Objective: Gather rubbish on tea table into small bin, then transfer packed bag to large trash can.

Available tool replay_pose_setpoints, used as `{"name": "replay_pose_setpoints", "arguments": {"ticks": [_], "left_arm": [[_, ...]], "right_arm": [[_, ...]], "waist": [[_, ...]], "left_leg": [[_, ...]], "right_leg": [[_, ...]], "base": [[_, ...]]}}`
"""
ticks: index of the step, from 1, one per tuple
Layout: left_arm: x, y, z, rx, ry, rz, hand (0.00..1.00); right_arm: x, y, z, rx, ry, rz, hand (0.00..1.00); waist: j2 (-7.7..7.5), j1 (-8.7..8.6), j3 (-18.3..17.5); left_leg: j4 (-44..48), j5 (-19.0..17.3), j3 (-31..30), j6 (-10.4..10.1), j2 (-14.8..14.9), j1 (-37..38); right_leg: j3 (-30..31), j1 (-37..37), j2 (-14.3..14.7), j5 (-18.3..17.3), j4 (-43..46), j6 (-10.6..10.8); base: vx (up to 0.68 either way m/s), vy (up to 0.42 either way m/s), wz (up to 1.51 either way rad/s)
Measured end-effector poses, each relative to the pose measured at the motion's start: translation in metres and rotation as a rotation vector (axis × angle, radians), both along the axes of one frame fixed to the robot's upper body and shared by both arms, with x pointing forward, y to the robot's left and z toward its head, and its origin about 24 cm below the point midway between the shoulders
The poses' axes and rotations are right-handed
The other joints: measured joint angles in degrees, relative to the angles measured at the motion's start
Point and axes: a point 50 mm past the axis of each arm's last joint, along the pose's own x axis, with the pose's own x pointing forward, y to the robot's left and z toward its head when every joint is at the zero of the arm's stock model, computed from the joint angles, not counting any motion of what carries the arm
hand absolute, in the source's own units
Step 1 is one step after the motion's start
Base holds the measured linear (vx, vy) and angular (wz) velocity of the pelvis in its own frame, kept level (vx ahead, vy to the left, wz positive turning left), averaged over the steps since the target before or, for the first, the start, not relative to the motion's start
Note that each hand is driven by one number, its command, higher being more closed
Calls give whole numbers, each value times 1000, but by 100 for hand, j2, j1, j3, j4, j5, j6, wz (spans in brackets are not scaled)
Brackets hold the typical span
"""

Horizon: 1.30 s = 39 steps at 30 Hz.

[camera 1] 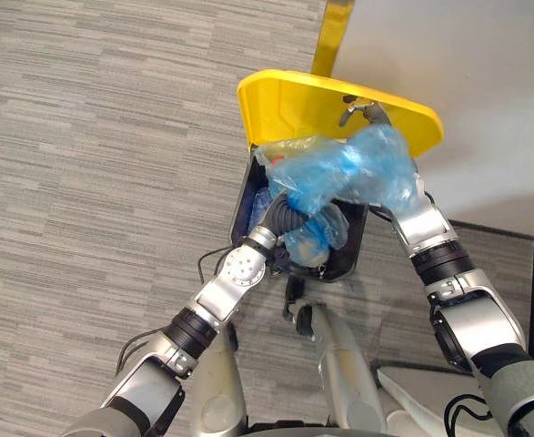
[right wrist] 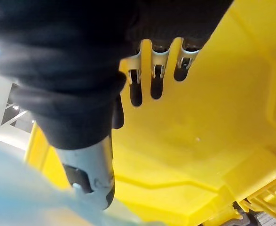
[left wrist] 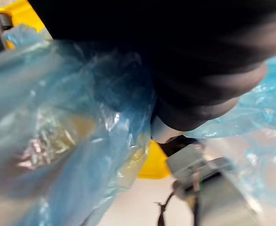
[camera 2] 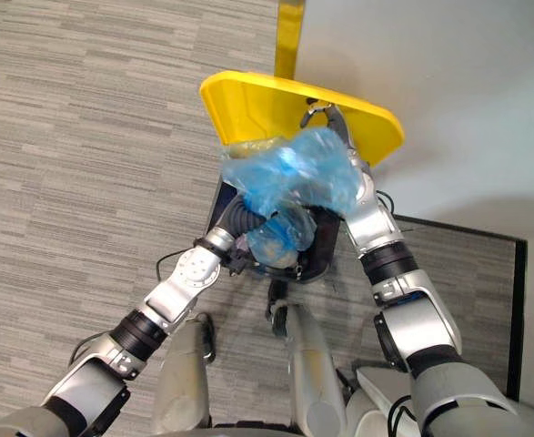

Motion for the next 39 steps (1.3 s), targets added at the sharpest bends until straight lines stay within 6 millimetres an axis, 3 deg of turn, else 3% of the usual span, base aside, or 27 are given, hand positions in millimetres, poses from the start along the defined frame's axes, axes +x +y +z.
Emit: {"name": "replay_pose_setpoints", "arguments": {"ticks": [3, 5, 15, 22, 23, 28, 39], "left_arm": [[14, -2, -13, 93, 53, 42, 100], [20, -2, -14, 117, 68, 60, 100], [55, 12, -4, 258, 67, 221, 100], [70, 16, 13, 380, 13, 272, 100], [72, 19, 16, 382, 9, 288, 0], [79, 25, 30, 398, -21, 333, 0], [82, 38, 18, 522, 12, 393, 0]], "right_arm": [[0, 6, 8, -16, -20, 17, 0], [0, 8, 12, -23, -32, 20, 0], [-4, 27, 61, -42, -171, 58, 0], [-9, 45, 81, -46, -227, 109, 0], [-11, 49, 86, -34, -237, 124, 0], [-13, 55, 94, -38, -266, 133, 0], [-14, 58, 92, -49, -269, 145, 0]], "waist": [[-4, -95, 16], [-4, -169, 17], [-79, -196, 132], [-112, -309, 320], [-110, -350, 392], [-107, -347, 396], [-96, -412, 391]], "left_leg": [[30, 1, 3, -1, 10, -174], [44, 1, 39, -1, 9, -258], [343, -10, 161, 43, -24, -985], [547, -95, 260, 194, -29, -1354], [573, -111, 267, 223, -31, -1382], [759, -145, 309, 277, -54, -1700], [955, -200, 291, 366, -115, -1775]], "right_leg": [[3, -141, 40, 137, -78, -140], [27, -207, 38, 185, -102, -117], [176, -778, 2, 506, -252, -27], [273, -1093, -45, 604, -251, 54], [284, -1113, -61, 610, -250, 62], [369, -1468, -111, 617, -78, 73], [374, -1494, -194, 619, 38, 89]], "base": [[-30, -68, -22], [6, 7, -8], [-12, 39, -6], [5, 49, -7], [-5, 51, -4], [-10, 39, -6], [-52, 13, 3]]}}
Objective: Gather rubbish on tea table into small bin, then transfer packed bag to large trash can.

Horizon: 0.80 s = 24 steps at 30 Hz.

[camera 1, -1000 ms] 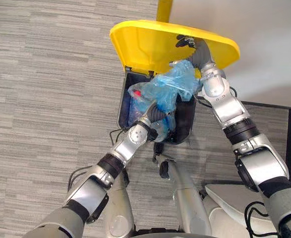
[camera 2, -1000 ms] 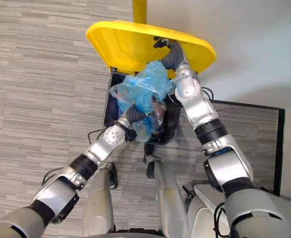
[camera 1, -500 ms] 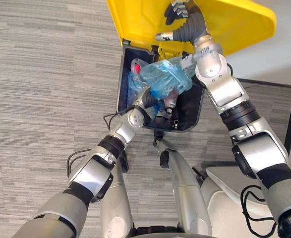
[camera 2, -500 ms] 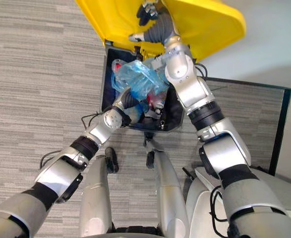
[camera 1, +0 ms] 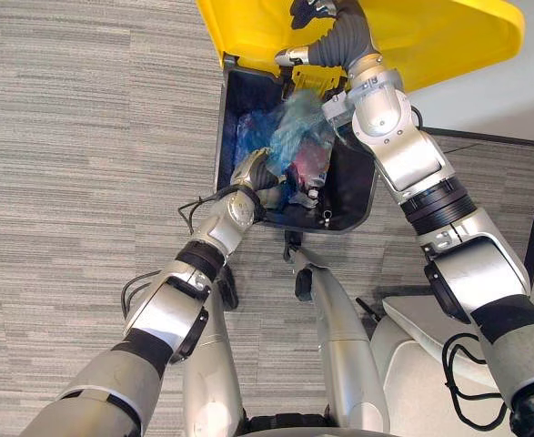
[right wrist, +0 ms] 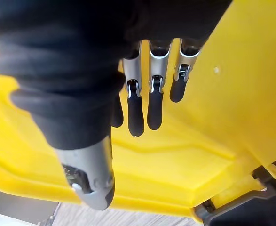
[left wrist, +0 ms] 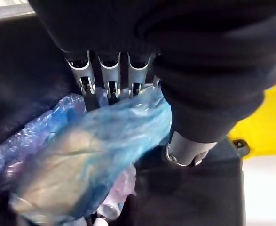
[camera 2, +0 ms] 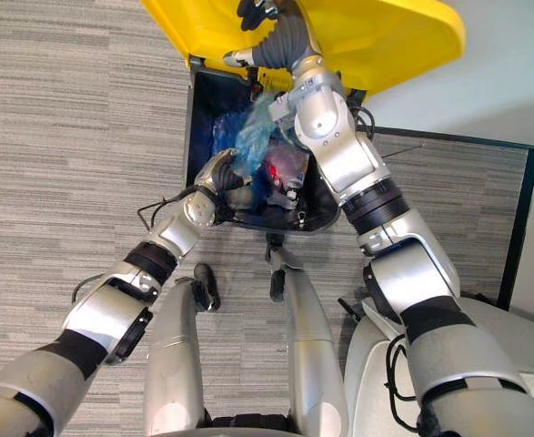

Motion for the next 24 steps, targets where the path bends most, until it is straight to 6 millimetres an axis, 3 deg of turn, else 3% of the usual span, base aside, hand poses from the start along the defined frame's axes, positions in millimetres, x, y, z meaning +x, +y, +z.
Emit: {"name": "replay_pose_setpoints", "arguments": {"ticks": [7, 13, 16, 18, 19, 24], "left_arm": [[-1, -1, 0, 0, 7, -11, 0], [-10, -1, 5, -92, -39, -53, 0], [-24, 3, -9, -191, -33, -72, 0], [-42, 17, -26, -307, -15, -60, 0], [-46, 24, -30, -336, -14, -47, 0], [-91, 108, -76, -535, 50, 193, 0]], "right_arm": [[1, -4, -7, -5, 8, -7, 0], [10, -36, -57, 4, 137, -88, 0], [6, -56, -86, 11, 189, -136, 0], [-3, -79, -117, 23, 253, -183, 0], [-5, -83, -125, 22, 273, -193, 0], [-43, -116, -199, -40, 447, -270, 0]], "waist": [[22, 13, -11], [79, 81, -38], [289, 105, -171], [459, 249, -285], [474, 256, -294], [495, 330, -488]], "left_leg": [[-20, -1, -12, 2, -6, 67], [-55, -6, -46, 13, -39, 410], [-103, -4, -146, 19, -114, 537], [-209, -3, -162, 19, -154, 778], [-263, 8, -167, 26, -187, 862], [-742, 84, -266, -4, -360, 1637]], "right_leg": [[-3, 64, -3, 7, 0, 5], [-63, 443, -51, -25, -4, 8], [-124, 615, -117, -78, -1, 62], [-151, 812, -167, -138, 12, 66], [-156, 878, -195, -165, 26, 72], [-308, 1557, -376, -494, 127, 107]], "base": [[-20, 4, -1], [-33, 12, 8], [-41, 10, 20], [-3, 0, 12], [19, -8, 22], [36, -46, 29]]}}
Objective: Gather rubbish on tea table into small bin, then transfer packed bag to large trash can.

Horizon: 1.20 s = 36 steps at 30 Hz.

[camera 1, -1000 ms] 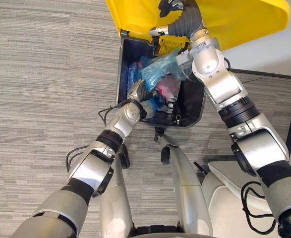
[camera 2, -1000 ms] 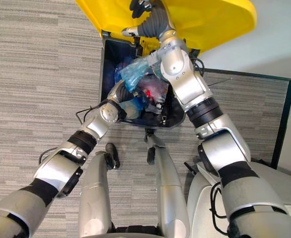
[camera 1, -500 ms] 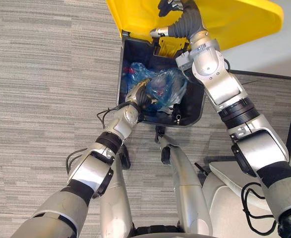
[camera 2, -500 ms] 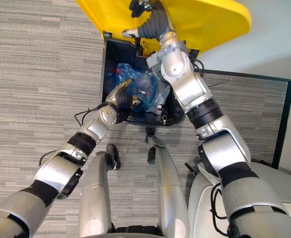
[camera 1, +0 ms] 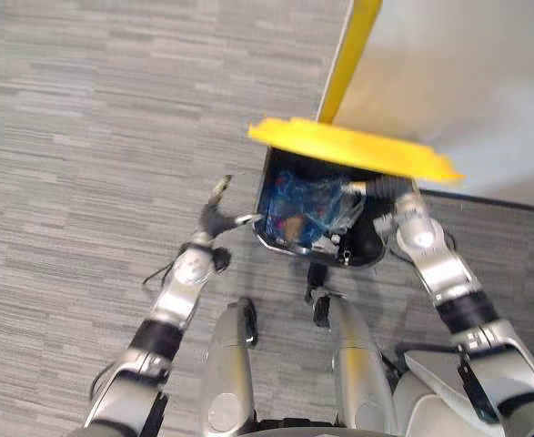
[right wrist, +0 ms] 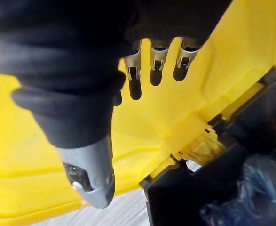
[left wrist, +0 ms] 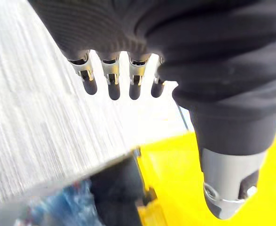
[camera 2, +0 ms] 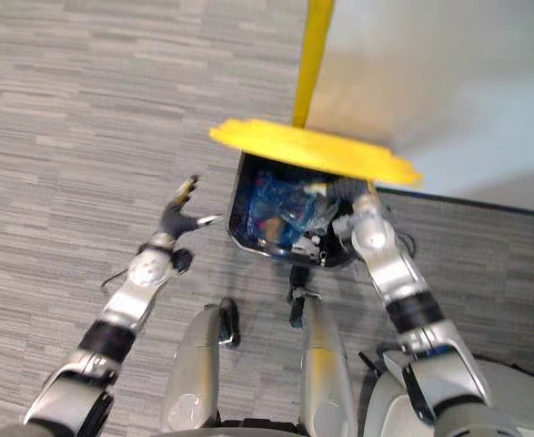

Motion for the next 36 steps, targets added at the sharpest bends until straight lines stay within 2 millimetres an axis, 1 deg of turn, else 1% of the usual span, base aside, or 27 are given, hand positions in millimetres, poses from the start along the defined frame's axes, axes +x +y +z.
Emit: {"name": "replay_pose_setpoints", "arguments": {"ticks": [1, 3, 4, 6, 7, 8, 9, 10, 11, 12, 13, 14, 15, 18, 20, 22, 25, 26, 28, 29, 30, 31, 32, 33, 34, 35, 36], "left_arm": [[-5, 7, -5, -20, 17, 23, 0], [-30, 40, -29, -79, 92, 141, 0], [-37, 47, -35, -95, 114, 170, 0], [-61, 67, -62, -109, 219, 263, 0], [-68, 71, -71, -113, 258, 282, 0], [-76, 75, -85, -132, 317, 310, 0], [-85, 79, -99, -149, 374, 344, 0], [-100, 83, -118, -176, 461, 397, 0], [-118, 87, -138, -194, 564, 446, 0], [-127, 88, -147, -208, 614, 466, 0], [-144, 87, -163, -224, 707, 499, 0], [-155, 84, -173, -232, 765, 517, 0], [-173, 79, -187, -242, 857, 538, 0], [-197, 71, -201, -256, 958, 562, 0], [-203, 69, -204, -250, 986, 551, 0], [-204, 66, -205, -254, 989, 543, 0], [-197, 59, -205, -269, 979, 526, 0], [-194, 55, -205, -279, 976, 519, 0], [-191, 49, -206, -295, 968, 505, 0], [-188, 45, -205, -311, 957, 500, 0], [-186, 43, -205, -317, 949, 494, 0], [-184, 39, -205, -325, 946, 487, 0], [-181, 35, -204, -335, 939, 476, 0], [-178, 33, -204, -330, 934, 465, 0], [-180, 32, -204, -321, 937, 456, 0], [-183, 33, -204, -318, 939, 460, 0], [-189, 34, -205, -315, 949, 470, 0]], "right_arm": [[-5, -4, -8, -2, 26, -7, 0], [-19, -9, -35, -3, 106, -30, 0], [-22, -10, -40, 5, 124, -34, 0], [-31, -7, -57, 9, 172, -42, 0], [-33, -7, -61, 5, 184, -42, 0], [-36, -7, -68, 11, 206, -48, 0], [-38, -7, -76, 30, 230, -57, 0], [-40, -5, -89, 41, 276, -68, 0], [-42, -2, -102, 50, 330, -75, 0], [-43, -1, -109, 51, 358, -77, 0], [-46, 0, -122, 52, 414, -81, 0], [-49, 0, -130, 53, 450, -88, 0], [-52, 1, -141, 48, 497, -94, 0], [-59, 4, -158, 41, 575, -89, 0], [-66, 4, -169, 36, 626, -97, 0], [-73, 6, -179, 31, 668, -99, 0], [-82, 10, -189, 24, 709, -89, 0], [-85, 12, -192, 25, 721, -88, 0], [-90, 14, -196, 29, 737, -86, 0], [-93, 14, -197, 32, 740, -86, 0], [-96, 15, -199, 39, 747, -87, 0], [-99, 16, -201, 43, 755, -88, 0], [-110, 14, -209, 55, 787, -103, 0], [-119, 13, -214, 65, 812, -115, 0], [-136, 13, -225, 93, 862, -138, 0], [-150, 15, -233, 125, 904, -162, 0], [-162, 17, -241, 152, 945, -183, 0]], "waist": [[8, 55, -63], [-12, 92, -278], [-23, 98, -350], [-49, 115, -561], [-54, 136, -612], [-68, 203, -676], [-99, 212, -715], [-150, 223, -779], [-237, 218, -878], [-269, 209, -906], [-338, 210, -951], [-359, 215, -963], [-386, 217, -980], [-401, 216, -991], [-407, 217, -995], [-439, 214, -1014], [-504, 210, -1016], [-509, 203, -1012], [-510, 130, -1010], [-511, 52, -1004], [-478, 63, -995], [-421, 49, -961], [-491, 31, -996], [-443, 31, -983], [-469, 40, -1009], [-514, 50, -1047], [-632, 49, -1127]], "left_leg": [[-69, 24, -25, -11, -28, 76], [-381, 104, -55, -69, -77, 480], [-465, 136, -63, -74, -95, 565], [-856, 261, -72, -103, -157, 957], [-954, 300, -67, -107, -168, 1045], [-1096, 344, -66, -117, -176, 1181], [-1227, 381, -67, -134, -184, 1327], [-1398, 430, -72, -165, -213, 1502], [-1565, 484, -83, -204, -233, 1649], [-1645, 517, -85, -213, -235, 1721], [-1806, 569, -76, -229, -238, 1867], [-1897, 590, -72, -238, -234, 1961], [-2010, 622, -51, -242, -231, 2144], [-2191, 649, 111, -230, -239, 2452], [-2252, 649, 155, -229, -246, 2609], [-2299, 648, 224, -229, -261, 2762], [-2273, 642, 330, -219, -302, 2861], [-2209, 620, 380, -182, -315, 2869], [-2030, 580, 413, -112, -335, 2823], [-1946, 577, 405, -43, -345, 2750], [-1987, 678, 634, 123, -202, 2706], [-1962, 714, 693, 153, -184, 2641], [-1997, 796, 726, 174, -185, 2639], [-2042, 846, 726, 177, -182, 2668], [-2170, 971, 734, 137, -163, 2738], [-2290, 1082, 784, 78, -134, 2744], [-2379, 1187, 871, 10, -151, 2696]], "right_leg": [[-20, 63, -22, -30, 0, 1], [-68, 380, -56, -150, -40, 14], [-80, 448, -72, -182, -43, 11], [-114, 754, -96, -218, -199, 15], [-117, 827, -94, -218, -252, 16], [-123, 936, -82, -216, -335, 16], [-121, 1047, -67, -216, -404, 16], [-124, 1204, -28, -210, -522, 18], [-123, 1308, -9, -207, -617, 19], [-128, 1373, 3, -200, -672, 26], [-127, 1491, 29, -171, -789, 34], [-123, 1582, 59, -141, -887, 46], [-91, 1711, 93, -83, -1019, 54], [47, 1919, 141, -2, -1166, 87], [100, 2073, 160, 14, -1219, 111], [168, 2184, 166, 21, -1226, 122], [318, 2198, 161, 87, -1190, 205], [372, 2195, 151, 122, -1144, 260], [453, 2131, 122, 255, -1049, 491], [497, 2043, 110, 436, -1018, 719], [613, 2030, 164, 616, -1155, 981], [593, 1851, 104, 406, -611, 796], [420, 1586, -128, -161, 896, 385], [371, 1556, -255, -335, 1539, 353], [389, 1632, -457, -503, 2373, 349], [526, 1891, -569, -575, 2595, 427], [675, 2222, -669, -601, 2267, 479]], "base": [[96, -61, 27], [113, -46, 23], [123, -48, 18], [122, -38, 15], [102, -28, 7], [93, -28, 2], [87, -28, 2], [94, -22, -2], [57, -10, 1], [81, -23, -1], [49, -20, 0], [94, -14, -8], [63, 9, -13], [35, 36, -23], [1, 46, -17], [-21, 38, -17], [-39, 30, -21], [-86, 37, -23], [-140, 72, -20], [-254, 76, -37], [-195, 42, -42], [-334, 1, -39], [-213, -15, -15], [-241, -23, -10], [-134, -71, -15], [-158, -146, -30], [-157, -182, -38]]}}
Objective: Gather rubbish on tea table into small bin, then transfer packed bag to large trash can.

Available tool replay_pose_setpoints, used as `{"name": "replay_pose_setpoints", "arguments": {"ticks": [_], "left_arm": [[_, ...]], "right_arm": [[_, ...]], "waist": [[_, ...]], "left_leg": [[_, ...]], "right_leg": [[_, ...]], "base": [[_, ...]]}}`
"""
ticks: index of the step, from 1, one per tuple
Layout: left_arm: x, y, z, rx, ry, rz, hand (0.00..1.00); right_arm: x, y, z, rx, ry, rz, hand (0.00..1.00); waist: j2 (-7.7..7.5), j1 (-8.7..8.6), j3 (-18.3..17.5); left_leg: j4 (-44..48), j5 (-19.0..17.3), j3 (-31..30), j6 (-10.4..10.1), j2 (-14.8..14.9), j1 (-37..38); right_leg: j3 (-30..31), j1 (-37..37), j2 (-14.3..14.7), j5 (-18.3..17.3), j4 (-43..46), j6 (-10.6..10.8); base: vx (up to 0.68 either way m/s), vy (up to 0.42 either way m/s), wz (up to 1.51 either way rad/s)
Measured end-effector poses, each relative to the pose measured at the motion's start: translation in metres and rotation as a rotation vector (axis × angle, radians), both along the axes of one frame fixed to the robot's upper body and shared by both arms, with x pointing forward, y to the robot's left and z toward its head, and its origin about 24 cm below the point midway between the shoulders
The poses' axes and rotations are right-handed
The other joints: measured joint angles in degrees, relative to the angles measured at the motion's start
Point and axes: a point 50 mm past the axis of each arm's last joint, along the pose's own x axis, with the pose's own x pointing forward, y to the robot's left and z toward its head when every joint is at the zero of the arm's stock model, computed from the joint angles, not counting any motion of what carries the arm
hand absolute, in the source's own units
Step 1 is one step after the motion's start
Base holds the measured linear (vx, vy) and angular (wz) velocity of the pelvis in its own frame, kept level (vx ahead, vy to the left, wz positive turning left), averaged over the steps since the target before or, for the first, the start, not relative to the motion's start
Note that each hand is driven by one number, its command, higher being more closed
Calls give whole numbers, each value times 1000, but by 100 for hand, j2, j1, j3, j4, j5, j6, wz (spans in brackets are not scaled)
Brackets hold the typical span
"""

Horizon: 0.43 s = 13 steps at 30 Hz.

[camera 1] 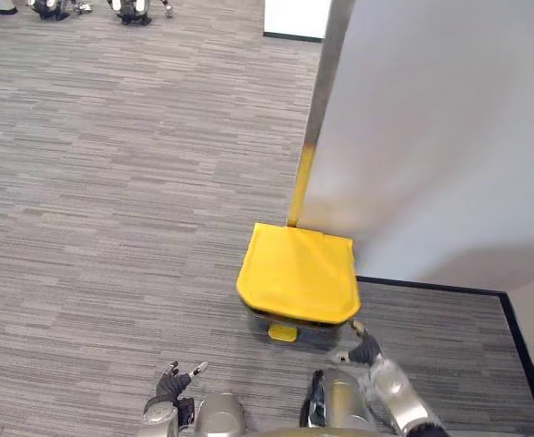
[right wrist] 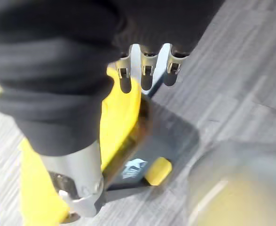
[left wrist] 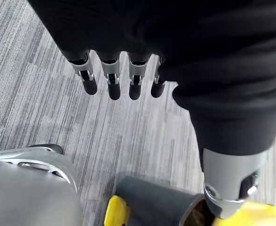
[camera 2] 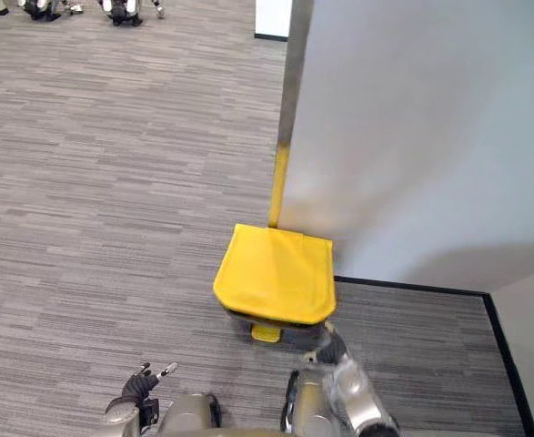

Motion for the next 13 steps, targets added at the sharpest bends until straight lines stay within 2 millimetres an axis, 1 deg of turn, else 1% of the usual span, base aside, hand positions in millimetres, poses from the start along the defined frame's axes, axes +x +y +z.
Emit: {"name": "replay_pose_setpoints", "arguments": {"ticks": [1, 2, 3, 4, 5, 6, 7, 8, 10, 11, 12, 13], "left_arm": [[-1, 1, 0, 0, 1, 9, 0], [-1, 3, 1, 7, -2, 16, 0], [-4, -7, -3, -16, 10, 24, 0], [-4, -9, -3, -23, 11, 23, 0], [-1, -22, -6, -55, 12, 15, 0], [3, -31, -7, -76, 9, 2, 0], [4, -34, -7, -82, 9, -5, 0], [2, -37, -8, -88, 21, -16, 0], [-4, -32, -10, -76, 38, -11, 0], [-8, -28, -11, -67, 51, -9, 0], [-13, -24, -12, -56, 65, -6, 0], [-14, -22, -11, -52, 67, -6, 0]], "right_arm": [[-4, 0, -3, 7, 19, -15, 0], [-12, -3, -9, 4, 52, -40, 0], [-20, -14, -15, -11, 97, -92, 0], [-22, -17, -16, -14, 107, -105, 0], [-33, -29, -24, -35, 167, -159, 0], [-44, -38, -29, -45, 223, -205, 0], [-49, -41, -32, -48, 248, -220, 0], [-59, -47, -35, -54, 294, -253, 0], [-68, -50, -38, -39, 315, -301, 0], [-72, -51, -40, -31, 329, -322, 0], [-74, -52, -40, -28, 335, -333, 0], [-74, -52, -40, -26, 334, -337, 0]], "waist": [[-48, 2, -40], [-104, 14, -126], [82, -4, -257], [113, -3, -278], [214, -27, -345], [244, -38, -364], [252, -55, -366], [339, -138, -415], [320, -149, -440], [323, -149, -542], [301, -146, -612], [285, -143, -634]], "left_leg": [[-15, 46, 20, -42, 14, -52], [-159, 118, 90, -113, 9, -77], [-662, 429, 141, -84, 11, -56], [-768, 492, 142, -86, -2, -28], [-1165, 771, 171, -145, -74, 51], [-1436, 954, 177, -151, -170, 121], [-1535, 1017, 174, -162, -203, 155], [-1739, 1147, 70, -163, -206, 225], [-1958, 1271, 3, -180, -199, 395], [-2033, 1304, -17, -175, -193, 396], [-2122, 1347, -38, -180, -196, 400], [-2157, 1359, -48, -183, -205, 400]], "right_leg": [[16, 156, -8, -302, -392, 269], [-98, 345, 67, -536, -927, 388], [-165, 553, 270, -594, -1846, 387], [-165, 594, 289, -594, -1999, 387], [-159, 796, 364, -602, -2643, 367], [-157, 979, 394, -646, -3136, 275], [-159, 1070, 396, -654, -3334, 208], [-178, 1172, 437, -519, -3559, 136], [-181, 1293, 513, -421, -3753, 124], [-182, 1304, 557, -364, -3874, 126], [-186, 1345, 560, -296, -4035, 167], [-183, 1356, 562, -263, -4095, 194]], "base": [[-135, -190, -52], [-130, -170, -62], [-113, -142, -56], [-92, -102, -47], [-86, -69, -28], [-104, -69, -23], [-122, -50, -2], [-114, -19, 1], [-131, -1, -1], [-133, 15, 2], [-105, 15, 3], [0, 0, 0]]}}
